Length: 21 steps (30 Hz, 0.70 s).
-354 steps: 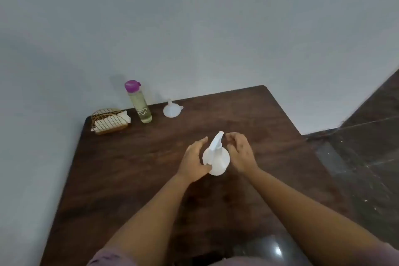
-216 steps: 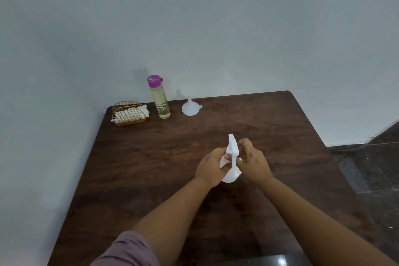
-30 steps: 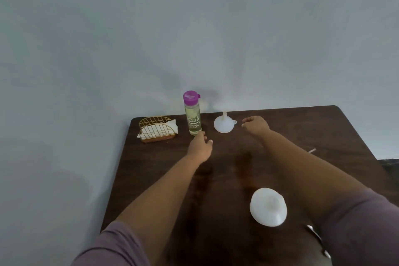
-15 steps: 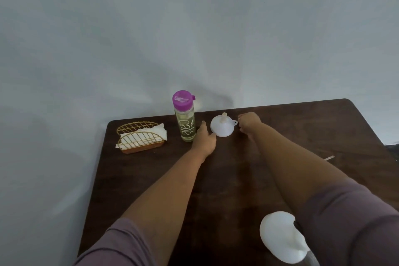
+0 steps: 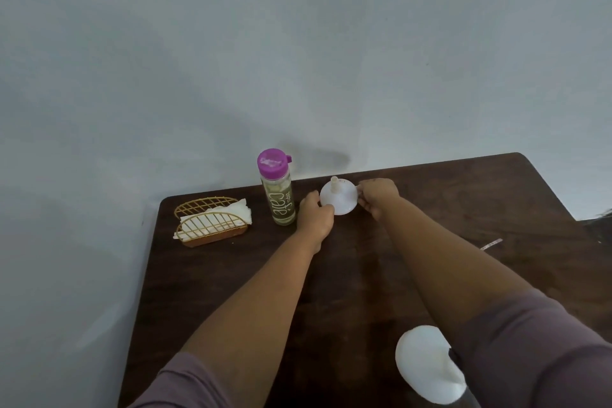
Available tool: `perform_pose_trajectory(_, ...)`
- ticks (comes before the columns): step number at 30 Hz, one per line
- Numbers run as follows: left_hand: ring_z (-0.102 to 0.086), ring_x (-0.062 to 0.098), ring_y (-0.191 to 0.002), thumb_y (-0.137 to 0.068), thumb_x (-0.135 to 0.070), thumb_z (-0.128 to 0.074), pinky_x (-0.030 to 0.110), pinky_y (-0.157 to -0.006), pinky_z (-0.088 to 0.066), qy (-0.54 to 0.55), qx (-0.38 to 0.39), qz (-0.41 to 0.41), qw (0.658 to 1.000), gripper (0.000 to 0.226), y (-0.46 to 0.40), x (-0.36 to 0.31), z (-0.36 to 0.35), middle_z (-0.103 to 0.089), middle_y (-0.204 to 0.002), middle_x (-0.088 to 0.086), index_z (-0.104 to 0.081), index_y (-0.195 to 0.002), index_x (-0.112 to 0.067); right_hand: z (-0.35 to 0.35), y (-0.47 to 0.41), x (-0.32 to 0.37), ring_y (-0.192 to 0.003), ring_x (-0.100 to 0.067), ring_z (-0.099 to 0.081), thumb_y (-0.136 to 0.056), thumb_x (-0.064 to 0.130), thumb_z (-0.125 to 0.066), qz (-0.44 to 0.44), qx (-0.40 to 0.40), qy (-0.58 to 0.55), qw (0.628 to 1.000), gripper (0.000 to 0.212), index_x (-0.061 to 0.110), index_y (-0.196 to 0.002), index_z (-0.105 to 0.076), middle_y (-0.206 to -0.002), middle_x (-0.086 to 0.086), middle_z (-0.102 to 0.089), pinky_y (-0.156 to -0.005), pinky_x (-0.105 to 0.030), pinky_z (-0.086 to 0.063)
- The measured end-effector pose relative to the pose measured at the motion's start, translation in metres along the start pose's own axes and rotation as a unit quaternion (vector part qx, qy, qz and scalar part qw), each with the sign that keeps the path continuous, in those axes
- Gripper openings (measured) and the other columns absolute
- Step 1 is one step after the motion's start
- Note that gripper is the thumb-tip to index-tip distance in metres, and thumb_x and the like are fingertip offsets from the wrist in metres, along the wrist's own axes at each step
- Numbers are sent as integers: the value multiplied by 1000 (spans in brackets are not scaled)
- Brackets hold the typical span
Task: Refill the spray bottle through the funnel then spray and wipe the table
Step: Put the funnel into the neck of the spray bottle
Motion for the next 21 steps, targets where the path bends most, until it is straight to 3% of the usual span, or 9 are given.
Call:
perform_pose_trajectory(2, -54, 14, -104, -90, -5, -48, 38, -96, -53, 30, -9, -11, 999, 62, 15, -10, 0, -37, -147, 4, -33, -149, -14, 11, 17, 4, -53, -16, -43, -79, -7, -51, -10, -6, -18, 1000, 17, 3, -71, -62, -62, -8, -49, -58, -30, -42)
perform_pose_trajectory(4, -52, 7, -86, -92, -5, -47, 32, -88, -55, 62, -15, -15, 998, 57, 32, -19, -1, -39, -144, 4, -36, -147, -14, 23, 33, 11, -48, -16, -38, -77, -6, -52, 1, -9, -21, 1000, 17, -5, -84, -67, -57, -9, -46, -50, -29, -35)
perform_pose_trajectory(9, -56, 15, -103, -96, -7, -48, 28, -84, -55, 183, -16, 16, 983, 48, 82, -25, -7, -50, -135, 7, -42, -143, -11, 51, 87, 21, -53, -15, -42, -90, 6, -57, 61, 31, -61, 996, 10, -2, -88, -64, -63, -10, -50, -54, -28, -38)
perform_pose_trajectory(12, -62, 16, -89, -96, -4, -52, 27, -79, -56, 328, -34, 77, 941, 34, 118, -24, -11, -61, -116, 12, -53, -130, -8, 65, 123, 12, -56, -11, -46, -92, 6, -58, 68, 68, -114, 989, 15, -5, -98, -65, -69, -8, -55, -56, -23, -42)
perform_pose_trajectory(16, -56, 13, -72, -92, 4, -55, 25, -77, -53, 324, -55, 72, 942, 33, 162, -22, -17, -61, -93, 10, -57, -125, -2, 89, 168, -9, -56, -6, -49, -92, 5, -59, 57, 84, -157, 982, 12, -2, -99, -65, -72, -5, -58, -48, -11, -47)
perform_pose_trajectory(19, -58, 15, -79, -91, 7, -58, 26, -83, -54, 353, -33, 82, 931, 24, 197, -20, -24, -60, -97, 12, -62, -114, 2, 111, 195, -24, -59, -6, -53, -91, 3, -59, 66, 89, -171, 979, 13, -3, -100, -66, -78, -10, -64, -51, -11, -50)
perform_pose_trajectory(21, -60, 16, -83, -92, 6, -57, 24, -73, -57, 392, -10, 84, 916, 20, 219, -17, -28, -61, -104, 15, -63, -111, 4, 125, 211, -33, -60, -6, -54, -91, 1, -59, 74, 95, -160, 980, 13, -4, -100, -67, -84, -12, -67, -52, -12, -51)
Point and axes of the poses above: each hand's wrist, its own y-axis away from the middle knuckle, its own z-axis out of the back of the hand, x = y × z, the point moved 4 cm from there along -y, towards the middle knuckle
